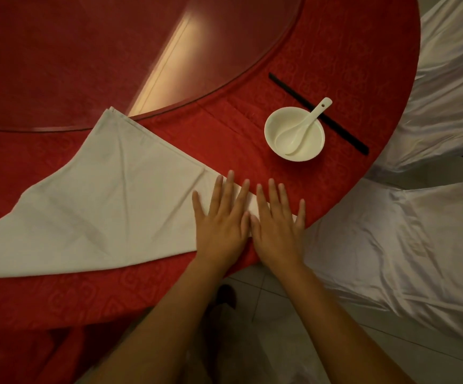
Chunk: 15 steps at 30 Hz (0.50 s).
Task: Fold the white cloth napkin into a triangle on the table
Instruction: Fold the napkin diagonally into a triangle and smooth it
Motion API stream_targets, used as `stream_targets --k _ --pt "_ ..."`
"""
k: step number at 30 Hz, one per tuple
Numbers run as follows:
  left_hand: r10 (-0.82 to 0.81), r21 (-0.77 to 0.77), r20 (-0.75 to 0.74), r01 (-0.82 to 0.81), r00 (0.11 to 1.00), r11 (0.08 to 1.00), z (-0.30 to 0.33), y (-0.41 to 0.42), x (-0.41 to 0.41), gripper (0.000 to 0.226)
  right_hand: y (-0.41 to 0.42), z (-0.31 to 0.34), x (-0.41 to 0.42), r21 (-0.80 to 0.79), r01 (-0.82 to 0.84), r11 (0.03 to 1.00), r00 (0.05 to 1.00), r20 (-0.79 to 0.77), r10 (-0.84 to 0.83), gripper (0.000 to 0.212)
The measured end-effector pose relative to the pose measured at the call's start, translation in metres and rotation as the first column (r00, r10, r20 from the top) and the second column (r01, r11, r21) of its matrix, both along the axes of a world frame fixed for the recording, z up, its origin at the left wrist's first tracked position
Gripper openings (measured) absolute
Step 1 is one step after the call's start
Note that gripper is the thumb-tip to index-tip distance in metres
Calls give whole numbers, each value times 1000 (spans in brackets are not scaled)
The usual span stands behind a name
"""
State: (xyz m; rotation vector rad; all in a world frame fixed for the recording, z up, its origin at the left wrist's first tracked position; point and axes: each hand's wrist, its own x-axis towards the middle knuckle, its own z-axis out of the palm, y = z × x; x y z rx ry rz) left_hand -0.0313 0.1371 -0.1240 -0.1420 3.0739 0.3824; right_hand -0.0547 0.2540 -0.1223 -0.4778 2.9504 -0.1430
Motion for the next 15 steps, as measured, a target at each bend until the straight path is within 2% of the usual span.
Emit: stream_targets --k 2,6,15 --pt "-19 -14 42 19 999 1000 -10 -7 0 57 9 -7 0 15 20 1000 1000 -17 -20 61" --pt "4 -19 28 -3 1000 1000 -13 -45 12 59 13 -8 -4 10 40 999 999 -15 -40 64" --pt "249 -33 87 -247 965 969 -8 -181 97 60 14 -3 -4 62 32 998 999 25 -34 66"
